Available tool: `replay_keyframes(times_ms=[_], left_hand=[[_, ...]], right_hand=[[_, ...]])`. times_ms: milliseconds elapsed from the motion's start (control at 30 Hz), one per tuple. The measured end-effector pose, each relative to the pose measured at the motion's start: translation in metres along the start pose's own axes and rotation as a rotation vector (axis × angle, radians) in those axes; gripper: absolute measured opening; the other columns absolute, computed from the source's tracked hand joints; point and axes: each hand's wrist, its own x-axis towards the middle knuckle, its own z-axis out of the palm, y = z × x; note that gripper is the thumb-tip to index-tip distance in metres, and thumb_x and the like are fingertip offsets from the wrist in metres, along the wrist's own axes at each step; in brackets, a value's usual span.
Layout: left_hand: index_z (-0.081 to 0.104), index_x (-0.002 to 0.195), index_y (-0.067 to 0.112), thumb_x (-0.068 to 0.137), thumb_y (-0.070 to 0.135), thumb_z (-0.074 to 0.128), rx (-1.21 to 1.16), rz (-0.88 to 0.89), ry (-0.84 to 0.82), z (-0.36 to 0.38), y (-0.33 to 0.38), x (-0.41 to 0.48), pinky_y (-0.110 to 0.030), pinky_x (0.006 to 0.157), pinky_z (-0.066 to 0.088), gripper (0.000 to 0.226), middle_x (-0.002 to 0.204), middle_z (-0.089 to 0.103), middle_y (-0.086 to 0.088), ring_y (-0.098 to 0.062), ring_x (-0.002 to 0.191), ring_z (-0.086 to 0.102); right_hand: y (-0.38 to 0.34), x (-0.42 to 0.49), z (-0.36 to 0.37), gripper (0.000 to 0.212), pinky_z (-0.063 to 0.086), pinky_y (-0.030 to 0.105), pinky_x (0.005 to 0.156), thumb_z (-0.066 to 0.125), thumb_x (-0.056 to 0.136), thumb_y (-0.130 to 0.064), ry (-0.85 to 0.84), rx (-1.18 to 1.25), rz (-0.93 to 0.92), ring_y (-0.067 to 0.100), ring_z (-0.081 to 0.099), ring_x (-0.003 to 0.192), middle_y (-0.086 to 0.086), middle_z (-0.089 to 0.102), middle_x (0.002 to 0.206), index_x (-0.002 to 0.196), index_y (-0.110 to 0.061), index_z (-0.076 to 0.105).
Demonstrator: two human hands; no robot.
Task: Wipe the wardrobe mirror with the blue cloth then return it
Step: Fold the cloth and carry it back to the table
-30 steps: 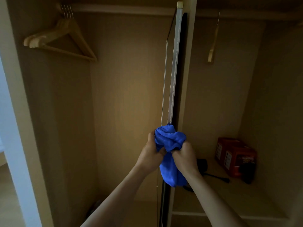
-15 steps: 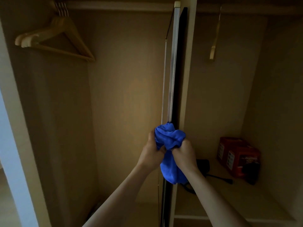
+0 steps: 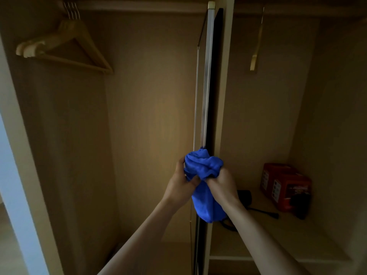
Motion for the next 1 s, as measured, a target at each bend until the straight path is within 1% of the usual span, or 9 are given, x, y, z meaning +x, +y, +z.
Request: replay_keyframes(times_ms=[167, 267, 367, 433, 533, 700, 800, 867, 1000], left_hand=[[0.037, 0.15, 0.03, 0.092, 0.033, 0.073, -0.019, -0.037, -0.008, 0.0, -0.003, -0.026, -0.039, 0.095, 0.059, 0.069, 0.123, 0.067, 0.003, -0.011, 0.108, 0.069], [0.042, 0.147, 0.035, 0.083, 0.048, 0.076, -0.054, -0.06, -0.03, -0.002, -0.006, -0.049, -0.035, 0.09, 0.061, 0.073, 0.12, 0.067, 0.005, -0.009, 0.104, 0.07], [0.052, 0.14, 0.031, 0.078, 0.056, 0.076, -0.101, -0.106, -0.069, 0.001, -0.015, -0.072, -0.034, 0.089, 0.061, 0.07, 0.119, 0.07, 0.007, -0.008, 0.106, 0.07], [0.059, 0.131, 0.027, 0.081, 0.055, 0.079, -0.15, -0.143, -0.117, 0.008, -0.026, -0.088, -0.036, 0.088, 0.061, 0.061, 0.116, 0.074, 0.005, -0.012, 0.107, 0.071], [0.063, 0.12, 0.024, 0.072, 0.061, 0.083, -0.247, -0.236, -0.115, 0.023, -0.042, -0.116, -0.031, 0.081, 0.061, 0.063, 0.111, 0.076, 0.003, -0.016, 0.104, 0.073], [0.061, 0.112, 0.018, 0.06, 0.061, 0.087, -0.328, -0.415, -0.067, 0.054, -0.061, -0.155, -0.03, 0.077, 0.059, 0.072, 0.1, 0.076, 0.003, -0.016, 0.097, 0.074], [0.061, 0.113, 0.022, 0.059, 0.06, 0.087, -0.346, -0.48, -0.068, 0.073, -0.064, -0.171, -0.029, 0.076, 0.058, 0.071, 0.101, 0.076, 0.007, -0.012, 0.096, 0.074], [0.062, 0.115, 0.025, 0.059, 0.058, 0.087, -0.346, -0.49, -0.072, 0.086, -0.063, -0.179, -0.028, 0.076, 0.059, 0.07, 0.103, 0.076, 0.009, -0.01, 0.096, 0.074], [0.063, 0.119, 0.03, 0.066, 0.055, 0.086, -0.348, -0.487, -0.134, 0.114, -0.057, -0.189, -0.027, 0.077, 0.059, 0.062, 0.107, 0.076, 0.011, -0.009, 0.099, 0.074]], right_hand=[[0.001, -0.025, -0.008, 0.011, 0.049, 0.018, 0.07, 0.064, 0.093, -0.009, -0.096, 0.081, 0.055, 0.008, 0.062, 0.079, -0.01, 0.065, 0.083, 0.093, -0.02, 0.064], [0.001, -0.05, -0.014, 0.011, 0.058, 0.032, 0.079, 0.07, 0.089, -0.023, -0.126, 0.207, 0.078, 0.014, 0.071, 0.09, -0.002, 0.073, 0.091, 0.1, -0.023, 0.069], [0.006, -0.076, -0.021, 0.028, 0.06, 0.041, 0.079, 0.073, 0.08, -0.042, -0.134, 0.24, 0.067, 0.016, 0.073, 0.089, 0.001, 0.075, 0.092, 0.103, -0.026, 0.071], [0.017, -0.095, -0.025, 0.015, 0.06, 0.036, 0.08, 0.075, 0.085, -0.03, -0.136, 0.262, 0.105, 0.015, 0.073, 0.091, -0.001, 0.075, 0.092, 0.101, -0.031, 0.072], [0.032, -0.125, -0.034, 0.021, 0.054, 0.018, 0.073, 0.075, 0.088, -0.019, -0.148, 0.258, 0.147, 0.011, 0.072, 0.096, -0.006, 0.076, 0.095, 0.101, -0.036, 0.073], [0.056, -0.171, -0.048, 0.021, 0.056, 0.039, 0.091, 0.075, 0.09, -0.018, -0.126, 0.285, 0.272, 0.016, 0.071, 0.104, 0.001, 0.075, 0.102, 0.11, -0.019, 0.07], [0.069, -0.195, -0.056, 0.032, 0.053, 0.049, 0.098, 0.079, 0.086, -0.025, -0.056, 0.346, 0.372, 0.02, 0.07, 0.106, 0.003, 0.074, 0.107, 0.115, -0.023, 0.066], [0.074, -0.206, -0.065, 0.026, 0.055, 0.048, 0.094, 0.077, 0.087, -0.028, -0.051, 0.355, 0.393, 0.023, 0.071, 0.103, 0.005, 0.075, 0.103, 0.112, -0.026, 0.068], [0.086, -0.224, -0.091, 0.02, 0.057, 0.035, 0.084, 0.075, 0.086, -0.041, -0.026, 0.304, 0.418, 0.01, 0.073, 0.096, -0.007, 0.077, 0.099, 0.104, -0.044, 0.068]])
